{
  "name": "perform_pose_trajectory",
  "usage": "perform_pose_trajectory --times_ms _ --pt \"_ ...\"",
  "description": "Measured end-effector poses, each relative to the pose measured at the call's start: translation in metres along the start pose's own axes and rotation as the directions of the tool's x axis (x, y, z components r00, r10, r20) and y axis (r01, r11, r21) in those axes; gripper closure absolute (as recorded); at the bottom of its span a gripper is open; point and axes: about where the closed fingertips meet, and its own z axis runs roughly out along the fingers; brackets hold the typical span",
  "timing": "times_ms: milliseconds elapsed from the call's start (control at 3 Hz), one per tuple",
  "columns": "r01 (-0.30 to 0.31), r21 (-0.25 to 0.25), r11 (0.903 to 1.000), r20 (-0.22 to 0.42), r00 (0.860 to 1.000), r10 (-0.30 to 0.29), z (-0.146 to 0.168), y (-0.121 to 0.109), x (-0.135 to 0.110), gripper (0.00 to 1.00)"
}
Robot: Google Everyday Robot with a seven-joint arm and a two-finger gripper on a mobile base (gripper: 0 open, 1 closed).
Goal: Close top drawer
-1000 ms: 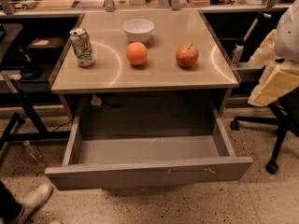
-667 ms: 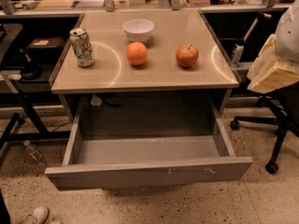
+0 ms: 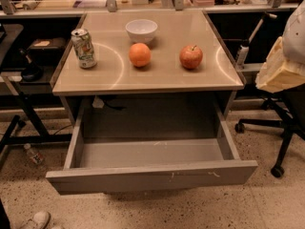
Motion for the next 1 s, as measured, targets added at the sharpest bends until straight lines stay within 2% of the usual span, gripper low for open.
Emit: perform_pose_trajectory --times_ms 333,667,1000 --pt "-0.03 0.003 0.9995 -0.016 0.999 0.03 0.012 0.021 -0.001 1.0" --pt "-0.069 -0.088 0.9937 -0.056 0.996 0.065 0.07 0.065 0.008 1.0" --pt "-0.096 -0.189 0.9773 -0.096 0.992 0.079 0.127 0.102 0.019 1.0"
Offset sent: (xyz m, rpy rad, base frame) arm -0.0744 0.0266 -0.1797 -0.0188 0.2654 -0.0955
